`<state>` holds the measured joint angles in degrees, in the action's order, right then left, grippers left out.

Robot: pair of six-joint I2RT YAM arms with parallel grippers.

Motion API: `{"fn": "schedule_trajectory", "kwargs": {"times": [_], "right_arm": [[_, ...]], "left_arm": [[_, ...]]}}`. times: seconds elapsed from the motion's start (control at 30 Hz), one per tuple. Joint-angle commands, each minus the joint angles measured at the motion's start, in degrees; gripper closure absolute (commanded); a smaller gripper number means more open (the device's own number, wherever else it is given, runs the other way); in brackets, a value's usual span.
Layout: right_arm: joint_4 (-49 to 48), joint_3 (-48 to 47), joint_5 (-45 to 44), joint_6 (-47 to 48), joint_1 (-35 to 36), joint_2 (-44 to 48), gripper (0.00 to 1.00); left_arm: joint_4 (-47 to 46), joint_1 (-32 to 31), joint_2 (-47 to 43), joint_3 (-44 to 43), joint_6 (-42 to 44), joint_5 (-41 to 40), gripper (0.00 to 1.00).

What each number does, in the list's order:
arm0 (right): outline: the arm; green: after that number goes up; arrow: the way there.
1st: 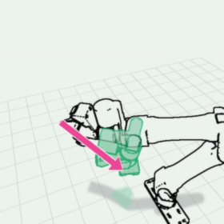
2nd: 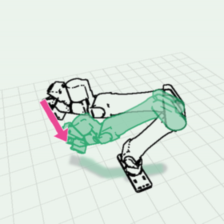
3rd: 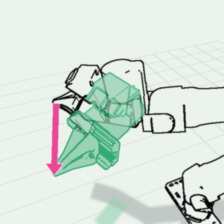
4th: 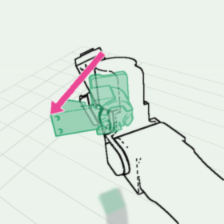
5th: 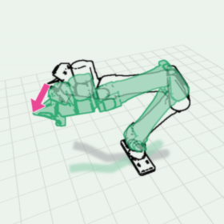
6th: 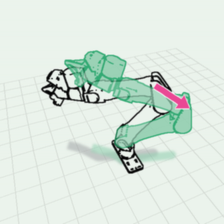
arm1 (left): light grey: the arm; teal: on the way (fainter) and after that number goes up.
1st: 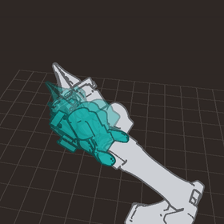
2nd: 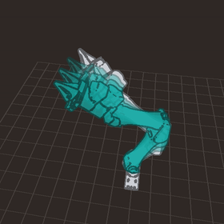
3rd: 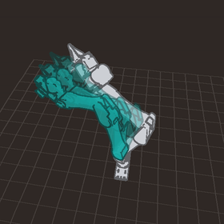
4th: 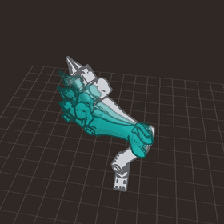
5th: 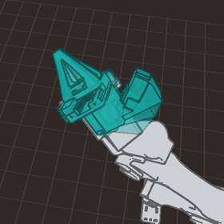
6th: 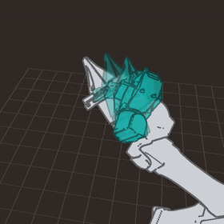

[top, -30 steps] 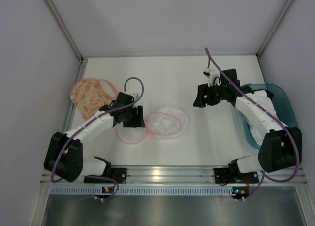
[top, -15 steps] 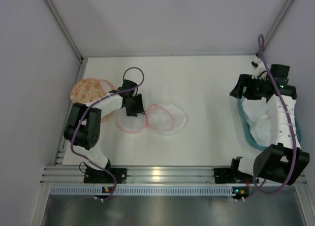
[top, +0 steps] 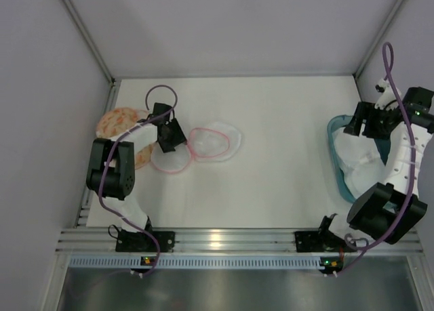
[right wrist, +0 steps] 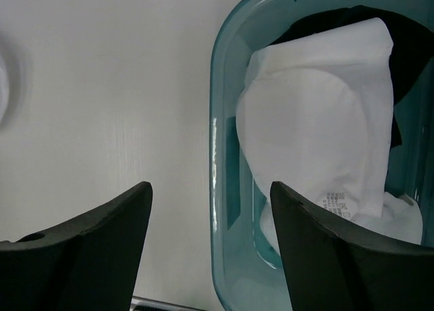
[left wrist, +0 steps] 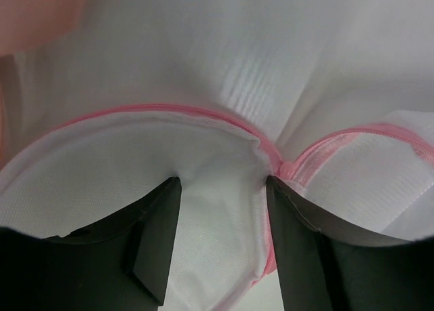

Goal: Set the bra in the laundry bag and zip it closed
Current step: Move the laundry bag to the center of the board, then pick up the bra from the bin.

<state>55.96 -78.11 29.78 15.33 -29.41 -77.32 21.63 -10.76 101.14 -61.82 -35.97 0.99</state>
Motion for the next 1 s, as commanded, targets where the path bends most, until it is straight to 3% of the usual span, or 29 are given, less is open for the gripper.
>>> {"fn": "schedule_trajectory", "kwargs": {"times": [0.0, 0.17, 0.27, 0.33, 0.57, 0.8, 0.97], "right_arm": [[3.01, -4.15, -4.37, 4.26, -1.35, -1.78, 0.29], [7.57, -8.63, -8.25, 12.06, -2.49, -7.31, 0.28], [11.18, -14.07, -9.21, 16.99, -4.34, -11.88, 0.26], [14.24, -16.1, -9.91, 19.37, -5.39, -15.73, 0.25], [15.23, -17.52, -10.79, 24.65, -8.47, -22.34, 0.2], [13.48, -15.41, -8.95, 25.1, -9.0, -27.09, 0.21], [14.08, -14.88, -6.24, 26.41, -9.0, -29.55, 0.28]], "left_arm": [[-0.97, 3.81, -0.5, -2.51, -2.09, 5.2, 0.38], [-0.97, 4.44, -3.93, -8.57, 3.35, 21.92, 0.29], [0.16, 4.26, -7.35, -11.56, 8.09, 26.95, 0.2], [0.61, 3.47, -9.81, -12.27, 11.94, 29.14, 0.19], [2.89, -1.53, -18.77, -10.43, 19.17, 27.14, 0.2], [3.59, -14.27, -24.85, -9.72, 24.45, 19.04, 0.19], [5.88, -14.81, -24.85, -11.04, 25.5, 21.51, 0.2]]}}
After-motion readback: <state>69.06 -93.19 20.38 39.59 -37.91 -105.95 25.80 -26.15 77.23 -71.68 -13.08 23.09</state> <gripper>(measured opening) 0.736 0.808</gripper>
